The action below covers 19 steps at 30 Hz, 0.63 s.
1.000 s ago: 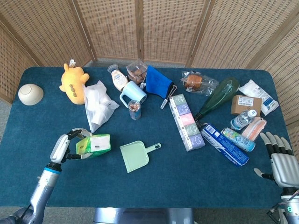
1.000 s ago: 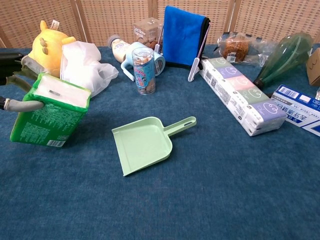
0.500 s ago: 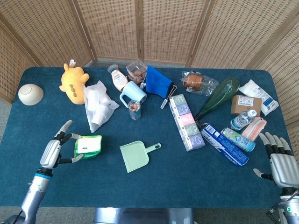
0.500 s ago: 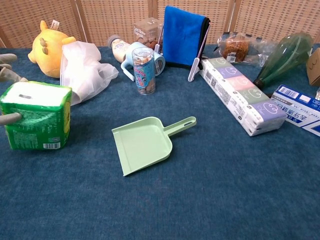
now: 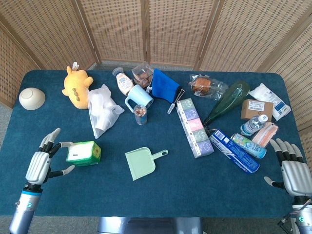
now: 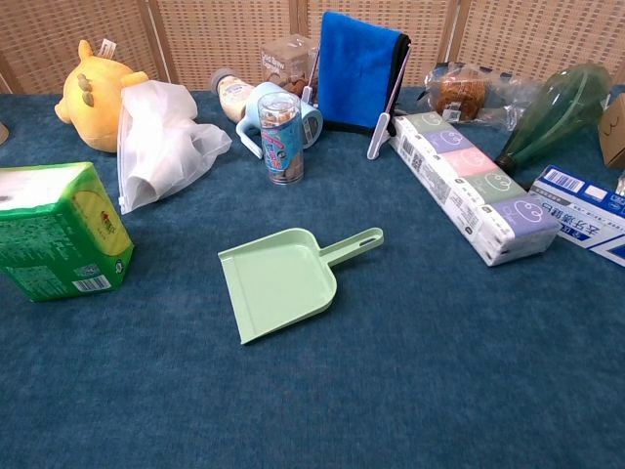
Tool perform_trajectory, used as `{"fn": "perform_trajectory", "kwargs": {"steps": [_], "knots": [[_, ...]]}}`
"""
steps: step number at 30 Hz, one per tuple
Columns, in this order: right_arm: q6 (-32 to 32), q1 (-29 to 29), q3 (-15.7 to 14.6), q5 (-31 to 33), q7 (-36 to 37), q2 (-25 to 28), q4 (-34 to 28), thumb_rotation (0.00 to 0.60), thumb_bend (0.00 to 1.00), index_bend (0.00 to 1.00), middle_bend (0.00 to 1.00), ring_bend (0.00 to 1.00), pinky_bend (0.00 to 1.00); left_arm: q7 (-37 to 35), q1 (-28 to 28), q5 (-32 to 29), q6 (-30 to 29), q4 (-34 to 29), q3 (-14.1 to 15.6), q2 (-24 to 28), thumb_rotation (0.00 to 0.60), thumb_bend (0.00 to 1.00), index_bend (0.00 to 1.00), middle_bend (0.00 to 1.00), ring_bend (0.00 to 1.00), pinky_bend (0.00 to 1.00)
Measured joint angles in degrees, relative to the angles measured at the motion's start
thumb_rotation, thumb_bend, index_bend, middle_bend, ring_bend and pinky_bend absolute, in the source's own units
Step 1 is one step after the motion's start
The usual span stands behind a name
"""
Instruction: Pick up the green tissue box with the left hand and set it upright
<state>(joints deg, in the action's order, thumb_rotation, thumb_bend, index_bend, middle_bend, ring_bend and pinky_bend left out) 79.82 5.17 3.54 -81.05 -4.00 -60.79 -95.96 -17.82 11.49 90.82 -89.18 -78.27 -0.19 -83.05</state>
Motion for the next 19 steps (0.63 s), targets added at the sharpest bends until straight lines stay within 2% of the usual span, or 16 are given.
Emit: {"fn": "perform_trajectory", "kwargs": {"steps": [8,16,19], "knots": [[0.4,-0.2,0.0,-0.2,-0.1,0.3,-0.4,0.600,0.00,0.00,0.00,0.00,0.02,12.4,-0.8,-0.7,0.8,-11.8,0.2,9.1,0.600,0.11,0.20,0.00,0.00,0.00],[1.9,-0.5,0.3,-0.3,-1.0,0.1,-0.3,0.600,0.00,0.00,0.00,0.00,0.02,28.8,-1.8,-7.3,5.0,-23.5,0.7,20.7,0.600,0.11,0.18,0.00,0.00,0.00],[2.9,-0.7,0.7,-0.2,-2.4,-0.3,0.1,0.600,0.00,0.00,0.00,0.00,0.02,32.9,-2.4,-9.1,5.7,-25.7,1.0,22.3,0.600,0.11,0.17,0.00,0.00,0.00]]}}
